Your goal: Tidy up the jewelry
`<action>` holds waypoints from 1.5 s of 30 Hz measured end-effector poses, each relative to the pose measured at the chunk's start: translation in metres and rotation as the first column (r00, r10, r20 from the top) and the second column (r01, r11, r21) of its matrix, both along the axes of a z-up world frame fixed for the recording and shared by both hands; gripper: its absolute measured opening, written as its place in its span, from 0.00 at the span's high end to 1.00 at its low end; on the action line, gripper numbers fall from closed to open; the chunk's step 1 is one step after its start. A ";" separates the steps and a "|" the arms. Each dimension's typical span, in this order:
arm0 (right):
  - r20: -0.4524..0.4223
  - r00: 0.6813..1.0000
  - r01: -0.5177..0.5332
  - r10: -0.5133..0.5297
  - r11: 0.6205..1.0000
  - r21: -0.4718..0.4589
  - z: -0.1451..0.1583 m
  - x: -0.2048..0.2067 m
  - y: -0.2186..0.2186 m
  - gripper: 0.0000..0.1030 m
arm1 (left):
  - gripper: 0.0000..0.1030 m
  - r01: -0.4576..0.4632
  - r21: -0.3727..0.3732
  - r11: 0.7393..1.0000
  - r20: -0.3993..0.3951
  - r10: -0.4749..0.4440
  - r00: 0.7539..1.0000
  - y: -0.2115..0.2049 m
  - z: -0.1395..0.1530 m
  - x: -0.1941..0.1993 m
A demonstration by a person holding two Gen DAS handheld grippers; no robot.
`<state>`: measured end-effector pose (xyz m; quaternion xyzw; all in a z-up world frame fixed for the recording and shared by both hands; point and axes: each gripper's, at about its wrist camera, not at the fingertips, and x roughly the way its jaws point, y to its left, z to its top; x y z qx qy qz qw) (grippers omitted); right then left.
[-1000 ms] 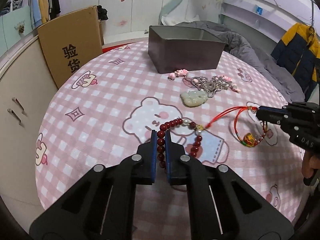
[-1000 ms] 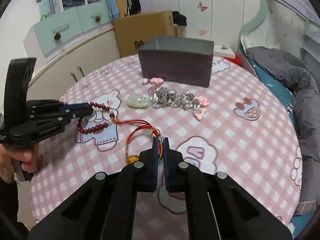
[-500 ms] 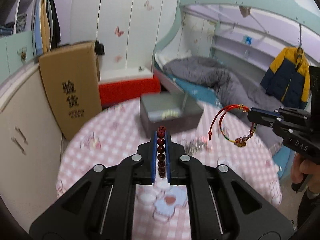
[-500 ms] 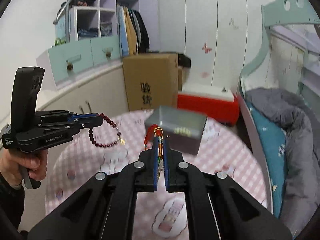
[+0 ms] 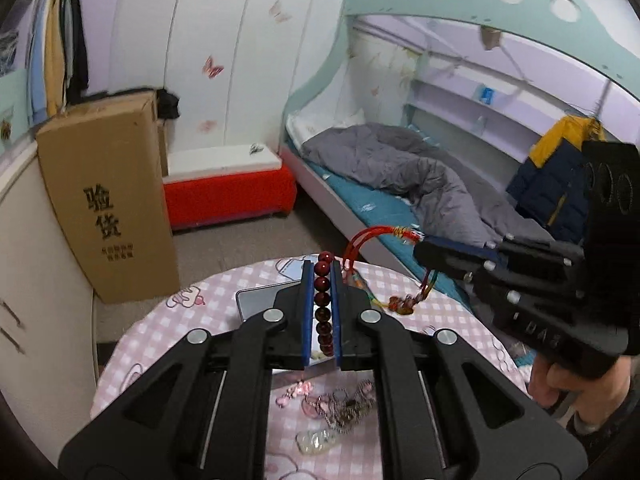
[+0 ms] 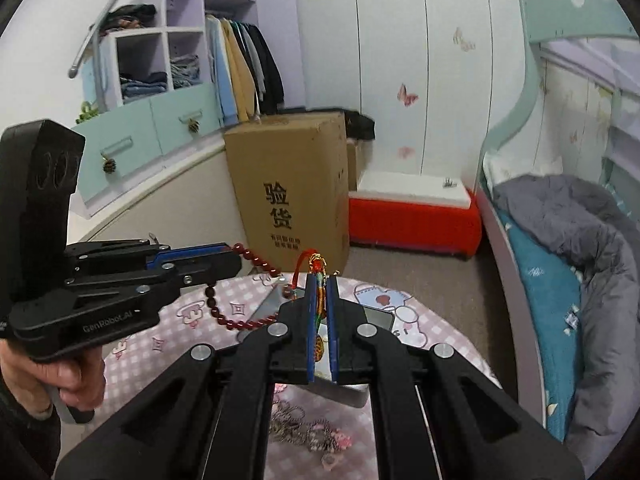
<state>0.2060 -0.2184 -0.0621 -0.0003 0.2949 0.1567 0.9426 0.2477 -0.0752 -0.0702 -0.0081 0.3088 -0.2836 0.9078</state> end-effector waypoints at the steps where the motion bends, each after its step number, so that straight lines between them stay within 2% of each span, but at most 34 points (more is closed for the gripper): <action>1: -0.017 1.000 0.000 0.000 1.000 0.005 -0.005 0.007 0.000 0.97 | 0.92 -0.011 0.003 1.000 -0.016 0.011 1.000 -0.003 -0.005 0.008; 3: -0.058 0.998 0.011 -0.011 1.000 0.013 -0.017 0.021 -0.003 0.94 | 0.92 -0.030 0.020 0.999 -0.038 0.031 0.999 -0.007 -0.014 0.018; 4: -0.082 0.996 0.022 -0.020 1.000 0.021 -0.023 0.027 -0.005 0.91 | 0.92 -0.048 0.054 0.997 -0.058 0.052 0.997 -0.011 -0.021 0.027; 5: -0.111 0.993 0.043 -0.039 0.998 0.036 -0.031 0.033 -0.009 0.84 | 0.86 -0.062 0.073 0.995 -0.076 0.067 0.995 -0.012 -0.025 0.031; 6: -0.120 0.991 0.065 -0.060 0.997 0.043 -0.033 0.033 -0.012 0.64 | 0.77 -0.069 0.084 0.994 -0.094 0.077 0.993 -0.013 -0.028 0.035; 7: -0.121 0.989 0.093 -0.086 0.994 0.058 -0.035 0.032 -0.017 0.33 | 0.41 -0.083 0.093 0.992 -0.118 0.094 0.989 -0.010 -0.033 0.038; 8: -0.102 0.989 0.116 -0.107 0.990 0.086 -0.034 0.027 -0.023 0.22 | 0.21 -0.131 0.104 0.986 -0.110 0.142 0.984 -0.005 -0.034 0.038; 9: -0.085 0.989 0.132 -0.123 0.985 0.107 -0.032 0.022 -0.027 0.07 | 0.15 -0.148 0.101 0.984 -0.095 0.158 0.983 -0.001 -0.033 0.037; 11: -0.070 0.986 0.157 -0.149 0.980 0.126 -0.028 0.011 -0.035 0.07 | 0.10 -0.180 0.079 0.981 -0.045 0.183 0.982 0.012 -0.028 0.027; 18: -0.027 0.979 0.204 -0.202 0.965 0.166 -0.008 -0.023 -0.050 0.07 | 0.09 -0.291 0.064 0.955 0.074 0.286 0.955 0.044 -0.008 -0.021; 22: 0.015 0.978 0.203 -0.209 0.963 0.175 0.006 -0.045 -0.049 0.07 | 0.08 -0.313 0.048 0.949 0.135 0.304 0.943 0.054 0.004 -0.051; 30: 0.092 0.972 0.198 -0.217 0.964 0.179 0.030 -0.086 -0.037 0.07 | 0.08 -0.357 0.075 0.931 0.259 0.327 0.909 0.059 0.021 -0.109; 35: 0.129 0.965 0.204 -0.228 0.963 0.177 0.039 -0.111 -0.029 0.07 | 0.08 -0.378 0.058 0.924 0.289 0.347 0.892 0.063 0.028 -0.134; 45: 0.182 0.946 0.243 -0.267 0.959 0.145 0.036 -0.155 -0.021 0.07 | 0.07 -0.373 -0.029 0.928 0.262 0.367 0.893 0.078 0.027 -0.167</action>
